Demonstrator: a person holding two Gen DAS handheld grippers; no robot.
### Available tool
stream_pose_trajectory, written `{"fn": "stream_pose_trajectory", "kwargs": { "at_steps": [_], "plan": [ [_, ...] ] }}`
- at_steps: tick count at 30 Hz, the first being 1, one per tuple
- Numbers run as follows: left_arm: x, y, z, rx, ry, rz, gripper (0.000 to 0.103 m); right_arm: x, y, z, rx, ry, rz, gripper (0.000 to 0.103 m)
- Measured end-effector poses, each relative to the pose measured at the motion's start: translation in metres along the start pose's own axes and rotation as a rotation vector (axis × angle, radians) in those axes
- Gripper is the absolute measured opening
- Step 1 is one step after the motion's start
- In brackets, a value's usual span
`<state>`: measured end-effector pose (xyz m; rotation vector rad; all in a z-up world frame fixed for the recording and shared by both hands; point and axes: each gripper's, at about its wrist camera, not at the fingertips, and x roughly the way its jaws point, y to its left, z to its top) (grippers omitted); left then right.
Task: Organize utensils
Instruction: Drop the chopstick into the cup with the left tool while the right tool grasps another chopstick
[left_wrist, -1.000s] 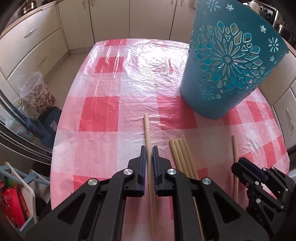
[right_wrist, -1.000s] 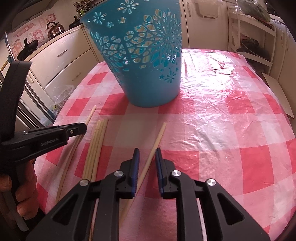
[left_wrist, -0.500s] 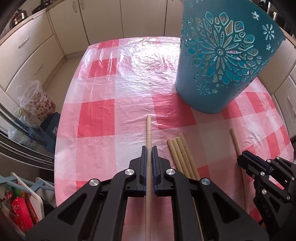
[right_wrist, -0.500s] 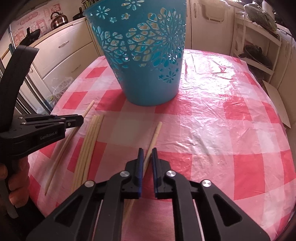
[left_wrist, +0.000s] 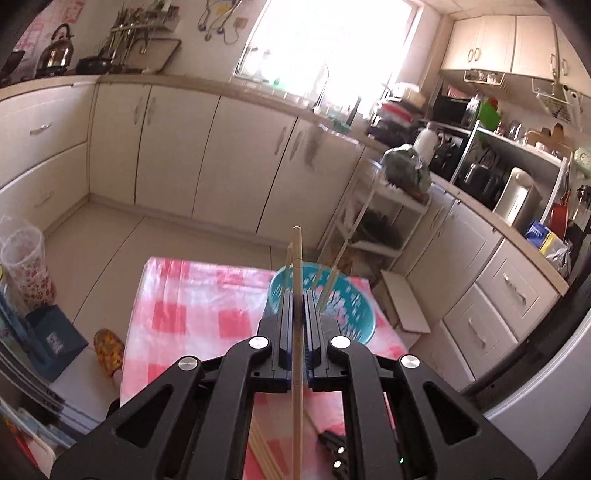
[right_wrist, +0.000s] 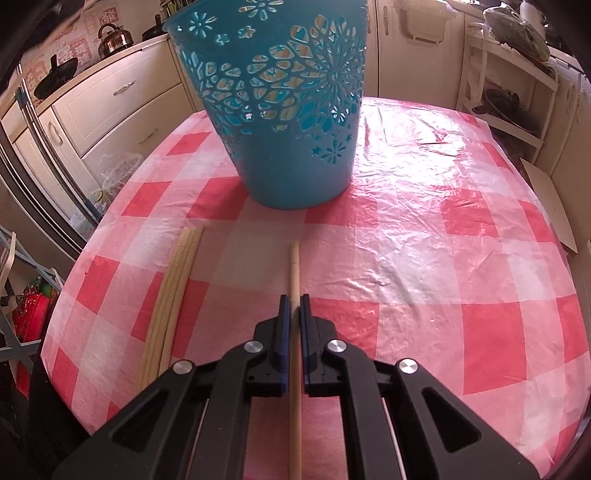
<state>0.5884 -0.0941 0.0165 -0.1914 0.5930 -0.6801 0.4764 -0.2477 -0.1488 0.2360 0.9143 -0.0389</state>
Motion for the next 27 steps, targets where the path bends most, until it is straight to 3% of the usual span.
{"fn": "stream_pose_trajectory", "kwargs": {
  "at_steps": [9, 13, 19, 27],
  "plan": [
    [0.057, -0.04, 0.055, 0.027, -0.188, 0.045, 0.005, 0.0, -0.005, 0.0, 0.028, -0.007, 0.021, 0.006],
    [0.093, -0.043, 0.06, 0.028, -0.209, 0.11, 0.005, -0.001, -0.007, 0.0, 0.039, -0.011, 0.031, 0.006],
    [0.127, -0.034, 0.04, 0.026, -0.144, 0.167, 0.005, -0.001, -0.009, 0.001, 0.054, -0.011, 0.044, 0.006],
    [0.131, -0.029, 0.01, 0.081, -0.055, 0.204, 0.007, 0.0, -0.009, 0.001, 0.057, -0.009, 0.05, 0.006]
  ]
}}
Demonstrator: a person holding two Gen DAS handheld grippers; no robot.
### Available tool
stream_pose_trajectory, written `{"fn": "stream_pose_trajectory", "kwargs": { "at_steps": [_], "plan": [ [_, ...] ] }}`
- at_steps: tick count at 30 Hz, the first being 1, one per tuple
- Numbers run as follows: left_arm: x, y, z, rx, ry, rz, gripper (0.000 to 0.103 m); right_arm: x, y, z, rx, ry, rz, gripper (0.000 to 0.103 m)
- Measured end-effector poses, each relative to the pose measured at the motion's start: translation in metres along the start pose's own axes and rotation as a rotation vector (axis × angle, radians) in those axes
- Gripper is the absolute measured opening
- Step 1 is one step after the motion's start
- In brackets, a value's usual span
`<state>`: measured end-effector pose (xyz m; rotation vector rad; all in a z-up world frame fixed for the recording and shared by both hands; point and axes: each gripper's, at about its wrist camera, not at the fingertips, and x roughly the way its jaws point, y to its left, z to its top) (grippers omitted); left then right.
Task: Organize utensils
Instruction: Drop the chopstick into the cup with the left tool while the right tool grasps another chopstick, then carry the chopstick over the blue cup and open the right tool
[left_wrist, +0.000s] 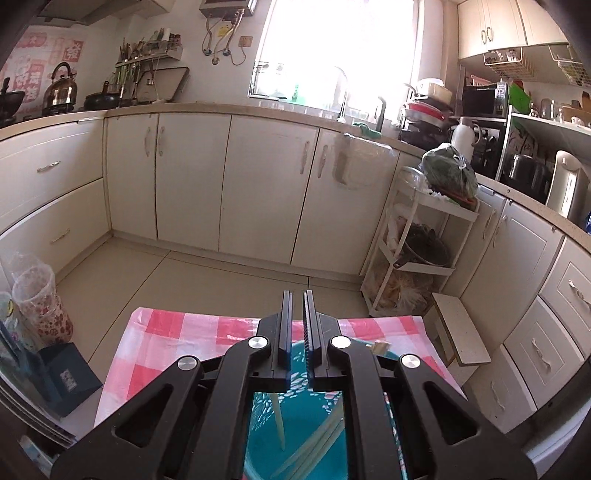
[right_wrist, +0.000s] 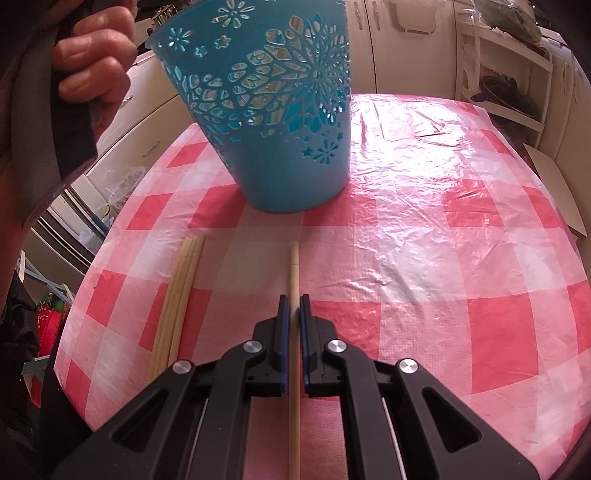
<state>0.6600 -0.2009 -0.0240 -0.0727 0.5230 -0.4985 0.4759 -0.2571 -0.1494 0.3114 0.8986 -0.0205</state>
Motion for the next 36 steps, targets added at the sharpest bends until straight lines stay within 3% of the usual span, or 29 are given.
{"fn": "stream_pose_trajectory", "kwargs": {
  "at_steps": [2, 4, 6, 11, 15, 22, 25, 28, 33, 36],
  "plan": [
    [-0.005, 0.003, -0.003, 0.007, 0.012, 0.005, 0.015, 0.0, 0.0, 0.001, -0.002, 0.002, 0.009, 0.01],
    [-0.017, 0.008, -0.005, 0.001, 0.009, 0.015, 0.041, 0.0, 0.0, 0.001, 0.0, 0.007, 0.031, 0.017],
    [-0.033, 0.015, -0.006, -0.008, -0.022, 0.039, 0.055, -0.001, 0.001, 0.001, -0.002, 0.011, 0.048, 0.024],
    [-0.078, 0.04, -0.01, -0.04, -0.056, 0.05, 0.066, -0.002, 0.004, -0.001, -0.017, 0.013, 0.04, 0.028],
    [-0.104, 0.065, -0.016, -0.079, -0.049, 0.051, 0.072, 0.0, 0.017, -0.003, -0.116, 0.016, -0.034, 0.026],
    [-0.125, 0.1, -0.04, -0.129, 0.004, 0.071, 0.075, -0.001, 0.022, -0.006, -0.174, 0.025, -0.108, 0.006],
    [-0.126, 0.112, -0.055, -0.17, 0.043, 0.072, 0.075, -0.01, 0.004, -0.007, -0.074, 0.036, -0.041, 0.006],
    [-0.127, 0.123, -0.072, -0.195, 0.079, 0.078, 0.075, -0.028, -0.016, -0.007, 0.049, 0.009, 0.089, 0.006],
    [-0.127, 0.134, -0.094, -0.224, 0.14, 0.077, 0.075, -0.07, -0.032, 0.001, 0.183, -0.101, 0.317, 0.006],
    [-0.129, 0.139, -0.1, -0.236, 0.154, 0.078, 0.075, -0.106, -0.029, 0.02, 0.209, -0.213, 0.43, 0.006]
  ]
}}
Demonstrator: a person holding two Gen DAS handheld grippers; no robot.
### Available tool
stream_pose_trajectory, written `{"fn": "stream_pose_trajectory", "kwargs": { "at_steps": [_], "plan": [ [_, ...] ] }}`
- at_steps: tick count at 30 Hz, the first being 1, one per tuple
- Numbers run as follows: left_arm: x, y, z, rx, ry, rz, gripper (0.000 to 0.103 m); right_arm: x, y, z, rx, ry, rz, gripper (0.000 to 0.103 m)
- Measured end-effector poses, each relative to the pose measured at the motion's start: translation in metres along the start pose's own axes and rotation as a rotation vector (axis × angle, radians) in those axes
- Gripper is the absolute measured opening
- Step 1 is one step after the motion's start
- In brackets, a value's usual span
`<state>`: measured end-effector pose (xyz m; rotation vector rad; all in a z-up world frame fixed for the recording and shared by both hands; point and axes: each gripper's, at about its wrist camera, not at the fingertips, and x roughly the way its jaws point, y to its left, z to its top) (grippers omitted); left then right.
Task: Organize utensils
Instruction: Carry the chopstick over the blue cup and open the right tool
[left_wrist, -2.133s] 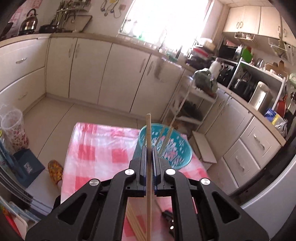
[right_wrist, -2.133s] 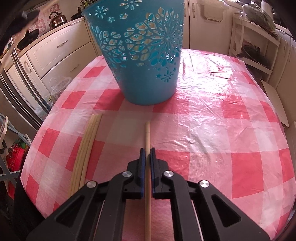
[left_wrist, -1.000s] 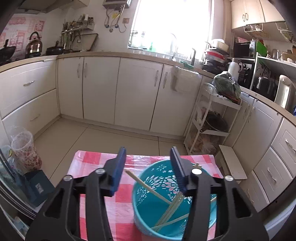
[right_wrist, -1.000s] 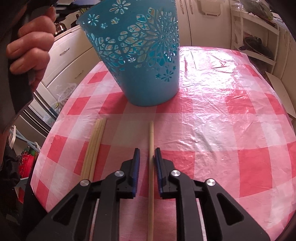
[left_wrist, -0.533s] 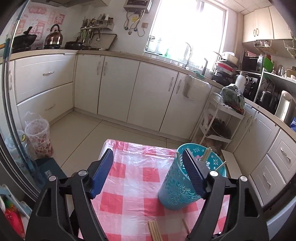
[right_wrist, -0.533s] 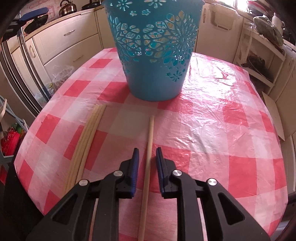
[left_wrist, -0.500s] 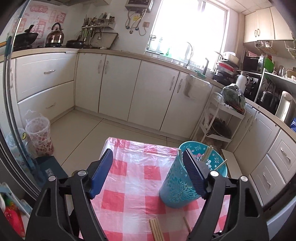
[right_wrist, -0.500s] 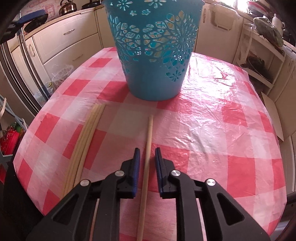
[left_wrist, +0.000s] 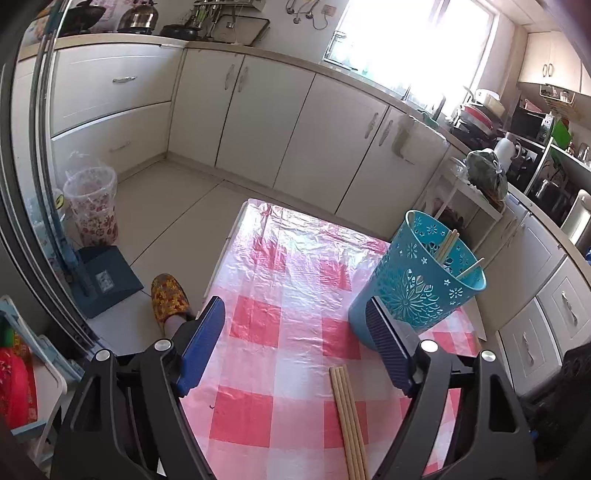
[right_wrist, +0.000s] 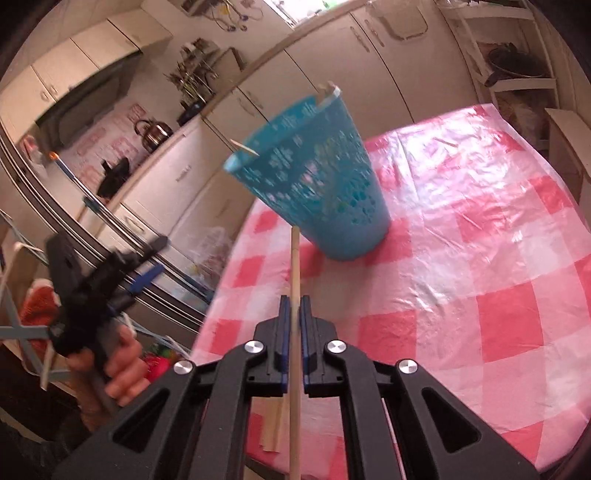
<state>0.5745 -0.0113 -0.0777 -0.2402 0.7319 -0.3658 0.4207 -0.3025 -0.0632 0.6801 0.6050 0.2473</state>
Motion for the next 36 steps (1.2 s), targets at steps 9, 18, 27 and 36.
{"fn": "stream_pose_trajectory", "kwargs": {
  "at_steps": [9, 18, 27, 36],
  "plan": [
    [-0.007, -0.008, -0.008, 0.01, 0.012, -0.027, 0.075, 0.009, 0.062, 0.122, -0.101, -0.369, -0.004, 0.006],
    [-0.002, -0.001, -0.012, -0.01, 0.026, -0.032, 0.075, 0.087, 0.053, 0.162, -0.141, -0.353, -0.251, 0.006],
    [0.003, -0.001, -0.015, -0.028, 0.041, -0.03, 0.075, 0.105, 0.044, 0.138, -0.242, -0.263, -0.383, 0.006],
    [-0.008, -0.006, -0.017, -0.013, 0.032, -0.027, 0.075, 0.087, 0.041, 0.121, -0.246, -0.244, -0.361, 0.01]
  ]
}}
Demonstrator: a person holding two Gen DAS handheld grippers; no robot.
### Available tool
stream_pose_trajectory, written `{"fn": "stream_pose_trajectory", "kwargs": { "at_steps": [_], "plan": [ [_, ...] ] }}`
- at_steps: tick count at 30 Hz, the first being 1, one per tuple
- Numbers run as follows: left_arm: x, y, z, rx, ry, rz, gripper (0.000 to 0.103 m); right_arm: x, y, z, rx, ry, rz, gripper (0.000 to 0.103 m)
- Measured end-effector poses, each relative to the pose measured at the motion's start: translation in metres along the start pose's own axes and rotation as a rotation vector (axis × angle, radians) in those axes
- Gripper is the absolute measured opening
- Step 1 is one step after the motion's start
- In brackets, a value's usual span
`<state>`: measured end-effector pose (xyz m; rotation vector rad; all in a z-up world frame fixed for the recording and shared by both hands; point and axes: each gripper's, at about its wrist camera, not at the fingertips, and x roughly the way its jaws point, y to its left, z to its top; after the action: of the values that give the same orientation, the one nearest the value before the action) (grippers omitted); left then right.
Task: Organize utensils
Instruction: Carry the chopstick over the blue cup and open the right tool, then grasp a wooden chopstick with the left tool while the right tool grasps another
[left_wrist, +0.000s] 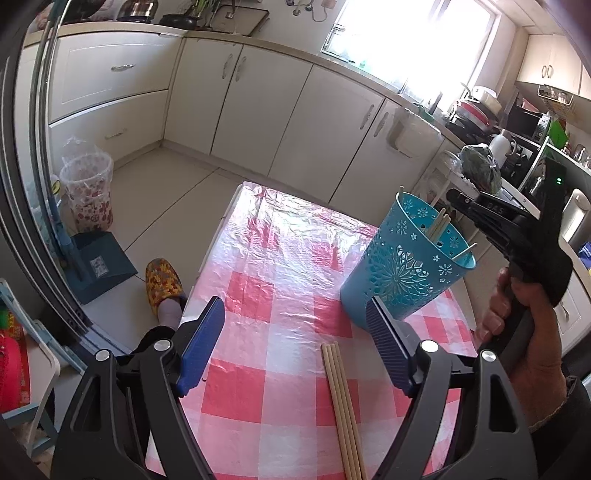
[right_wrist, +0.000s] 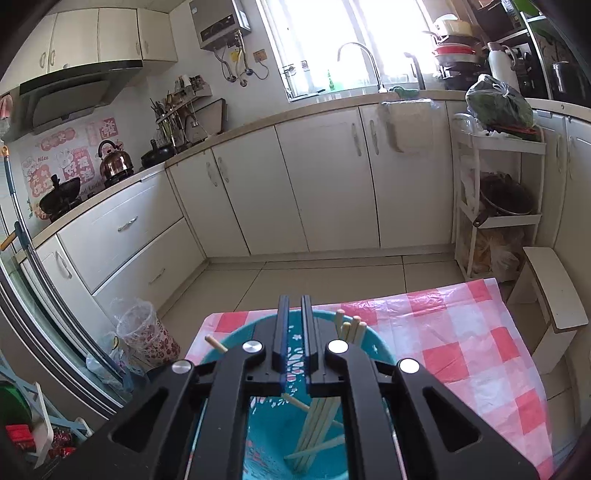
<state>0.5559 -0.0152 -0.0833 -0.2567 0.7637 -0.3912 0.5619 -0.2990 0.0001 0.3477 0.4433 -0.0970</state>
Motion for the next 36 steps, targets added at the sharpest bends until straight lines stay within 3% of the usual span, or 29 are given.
{"fn": "stream_pose_trajectory", "kwargs": {
  "at_steps": [5, 8, 12, 15, 18, 25, 27, 29, 36],
  "plan": [
    [-0.006, 0.001, -0.006, 0.015, 0.004, 0.016, 0.076, -0.065, -0.004, -0.011, 0.021, -0.112, 0.039, 0.03],
    [-0.01, 0.001, -0.011, 0.022, 0.01, 0.023, 0.077, -0.1, -0.005, -0.034, 0.031, -0.123, 0.054, 0.032],
    [-0.013, 0.001, -0.02, 0.033, 0.027, 0.029, 0.078, -0.097, 0.004, -0.088, -0.017, 0.05, 0.072, 0.032],
    [-0.014, 0.002, -0.026, 0.042, 0.042, 0.034, 0.08, -0.062, 0.015, -0.134, -0.049, 0.265, 0.111, 0.027],
    [-0.017, 0.004, -0.03, 0.049, 0.048, 0.044, 0.081, -0.032, 0.03, -0.159, -0.093, 0.381, 0.134, 0.02],
    [-0.013, 0.013, -0.035, 0.033, 0.077, 0.052, 0.082, 0.01, 0.044, -0.174, -0.15, 0.464, 0.093, 0.015],
    [-0.009, 0.012, -0.037, 0.033, 0.085, 0.054, 0.082, 0.012, 0.045, -0.18, -0.164, 0.469, 0.085, 0.015],
    [-0.003, 0.01, -0.038, 0.042, 0.107, 0.054, 0.083, 0.012, 0.047, -0.183, -0.183, 0.467, 0.062, 0.007],
    [0.045, -0.018, -0.053, 0.127, 0.221, 0.055, 0.083, -0.003, 0.02, -0.181, -0.156, 0.502, -0.022, 0.006]
  ]
}}
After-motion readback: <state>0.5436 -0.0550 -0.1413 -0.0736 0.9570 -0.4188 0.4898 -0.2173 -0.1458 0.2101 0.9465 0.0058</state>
